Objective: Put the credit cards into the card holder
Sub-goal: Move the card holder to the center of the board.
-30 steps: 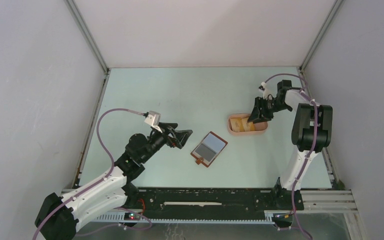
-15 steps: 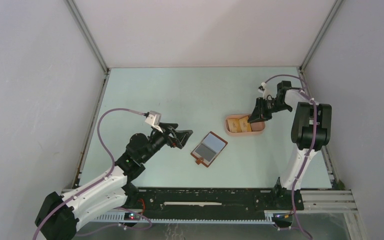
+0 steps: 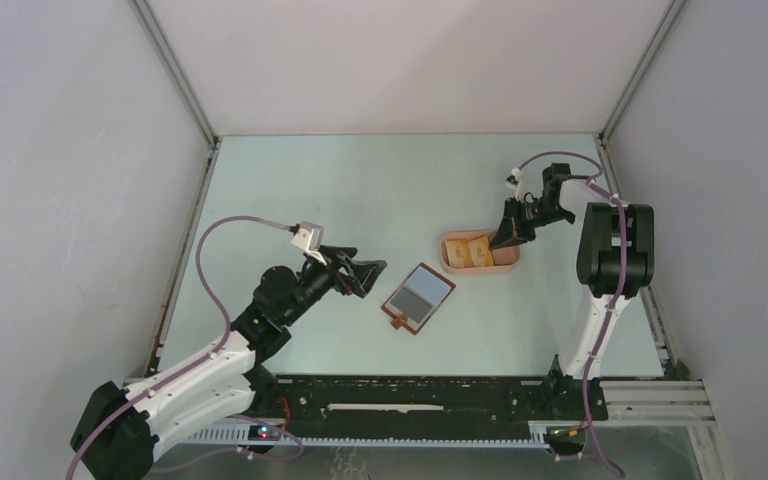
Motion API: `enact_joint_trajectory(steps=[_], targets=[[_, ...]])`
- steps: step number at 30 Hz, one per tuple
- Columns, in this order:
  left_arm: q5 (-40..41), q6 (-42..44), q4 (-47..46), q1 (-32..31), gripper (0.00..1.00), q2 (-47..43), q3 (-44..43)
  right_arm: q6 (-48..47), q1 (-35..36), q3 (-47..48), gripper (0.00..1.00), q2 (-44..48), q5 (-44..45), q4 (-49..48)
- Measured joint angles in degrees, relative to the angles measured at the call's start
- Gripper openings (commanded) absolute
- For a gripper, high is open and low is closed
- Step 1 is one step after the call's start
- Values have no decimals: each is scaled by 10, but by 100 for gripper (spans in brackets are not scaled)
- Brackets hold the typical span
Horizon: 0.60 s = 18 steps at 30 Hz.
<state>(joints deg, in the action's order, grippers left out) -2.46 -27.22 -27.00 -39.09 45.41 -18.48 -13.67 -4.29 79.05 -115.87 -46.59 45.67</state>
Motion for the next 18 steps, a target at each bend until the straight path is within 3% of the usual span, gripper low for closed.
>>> enact_joint_trajectory(steps=[6,11,18], targets=[[-7,-4,-2,0,99,4,0,7,2,0,3,0,-23,-1],[-8,-9,-7,0,99,4,0,11,5,0,21,-2,-52,-1],[-8,-12,-10,0,99,5,0,13,14,0,34,-2,-62,-1]])
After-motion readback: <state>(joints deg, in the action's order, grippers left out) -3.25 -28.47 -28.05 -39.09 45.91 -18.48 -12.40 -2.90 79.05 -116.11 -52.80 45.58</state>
